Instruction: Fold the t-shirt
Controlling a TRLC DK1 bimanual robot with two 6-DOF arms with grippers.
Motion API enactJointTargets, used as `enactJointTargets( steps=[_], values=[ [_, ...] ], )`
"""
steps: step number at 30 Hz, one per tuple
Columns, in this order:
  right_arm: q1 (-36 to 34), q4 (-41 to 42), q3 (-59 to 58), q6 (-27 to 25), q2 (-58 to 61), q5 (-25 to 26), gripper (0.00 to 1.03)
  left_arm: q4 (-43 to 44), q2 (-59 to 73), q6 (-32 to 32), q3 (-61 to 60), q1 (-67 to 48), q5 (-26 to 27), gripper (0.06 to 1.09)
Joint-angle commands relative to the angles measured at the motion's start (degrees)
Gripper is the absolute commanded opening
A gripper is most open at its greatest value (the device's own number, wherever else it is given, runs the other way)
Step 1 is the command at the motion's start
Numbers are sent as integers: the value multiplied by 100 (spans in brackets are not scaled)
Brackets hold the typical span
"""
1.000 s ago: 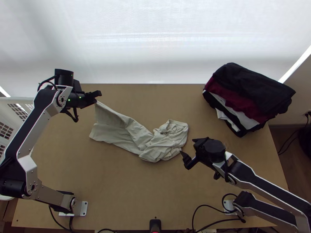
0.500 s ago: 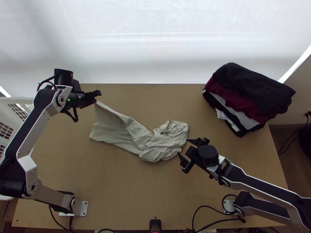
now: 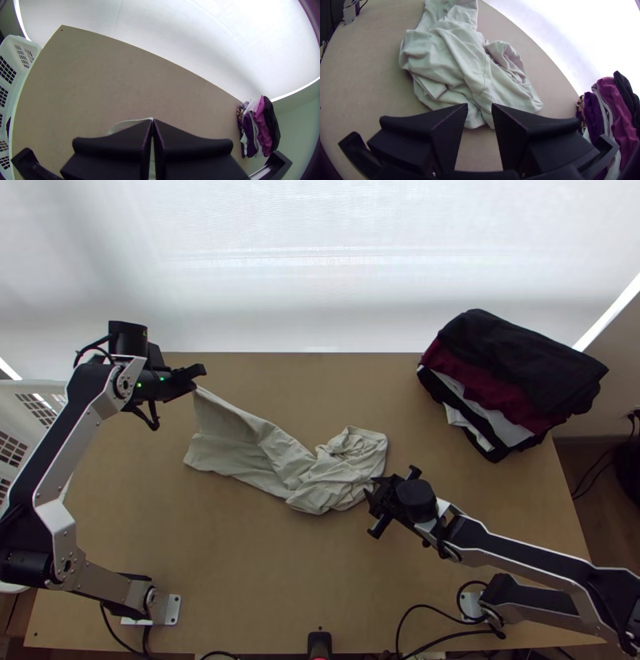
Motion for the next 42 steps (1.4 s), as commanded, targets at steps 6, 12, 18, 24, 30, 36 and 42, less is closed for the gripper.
enactJointTargets(
  steps=[6,12,18,24,30,36,42],
  values=[
    [73,391,135,-97,453,61,37,57,-108,-124,182,90,-35,9],
    [64,391,311,-123,664,61,38,74,-91,-124,182,90,-35,9],
    [29,391,443,-132,769,61,75,65,-56,-124,226,90,-35,9],
    [-15,391,504,-176,822,61,74,65,-3,-116,270,98,-35,9],
    [-41,549,487,-273,945,61,34,65,23,-116,270,98,-35,9],
    [-243,725,539,-282,1209,69,33,65,50,-116,270,107,-35,9],
    [-349,848,539,-343,1217,61,33,65,50,-116,261,116,-35,9]
  ],
)
